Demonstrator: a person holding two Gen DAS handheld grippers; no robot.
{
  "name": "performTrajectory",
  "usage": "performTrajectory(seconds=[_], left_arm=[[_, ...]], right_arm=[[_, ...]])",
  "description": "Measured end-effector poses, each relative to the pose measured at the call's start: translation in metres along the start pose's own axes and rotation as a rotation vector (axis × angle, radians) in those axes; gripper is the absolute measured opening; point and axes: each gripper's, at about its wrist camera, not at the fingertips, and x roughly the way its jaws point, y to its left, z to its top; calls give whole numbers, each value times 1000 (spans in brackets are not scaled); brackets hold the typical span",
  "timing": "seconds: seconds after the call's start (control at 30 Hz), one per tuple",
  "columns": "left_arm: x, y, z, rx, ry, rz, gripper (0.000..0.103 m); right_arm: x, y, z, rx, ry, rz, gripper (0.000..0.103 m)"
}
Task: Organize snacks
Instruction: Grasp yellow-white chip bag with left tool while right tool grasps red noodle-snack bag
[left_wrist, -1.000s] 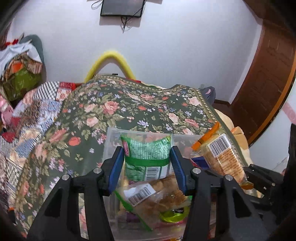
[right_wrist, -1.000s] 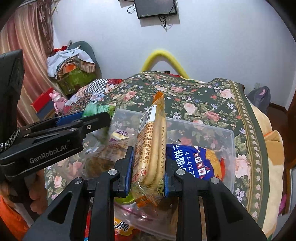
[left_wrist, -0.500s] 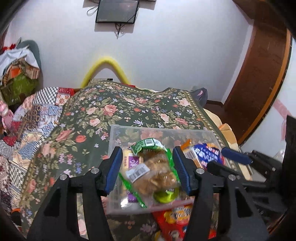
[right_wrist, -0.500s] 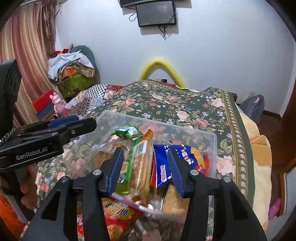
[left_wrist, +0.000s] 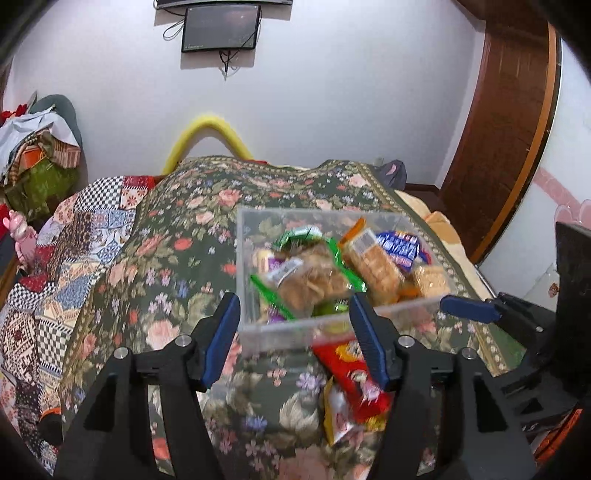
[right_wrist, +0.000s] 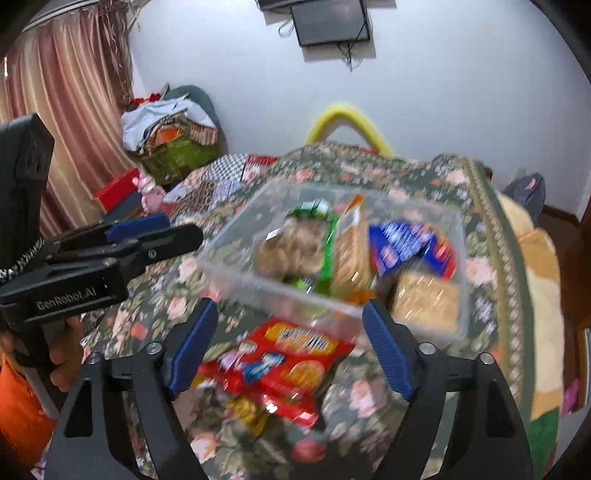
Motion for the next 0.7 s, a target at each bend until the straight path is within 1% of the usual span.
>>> performTrajectory(seconds=[0.03,0.2,0.37,0.47,0.53,0.7], left_arm=[[0,1,-4,-1,5,4,61],[6,13,-24,-13,51,30,61],[11,23,-40,-41,88,25,61],[14,26,-48,-45,109,17,61],[17,25,-52,-40,120,16,61],[21,20,-60,-38,134,-7,61]], right_arm=[[4,2,-3,6,14,6,85],[30,13,-10,-4,81,10,86],[53,12,-8,-22,125,-43,85],[55,6,-19,-21,151,-43,85],[54,0,-27,-23,167,-64,85],[44,-19,-37,13,176,-72,85]])
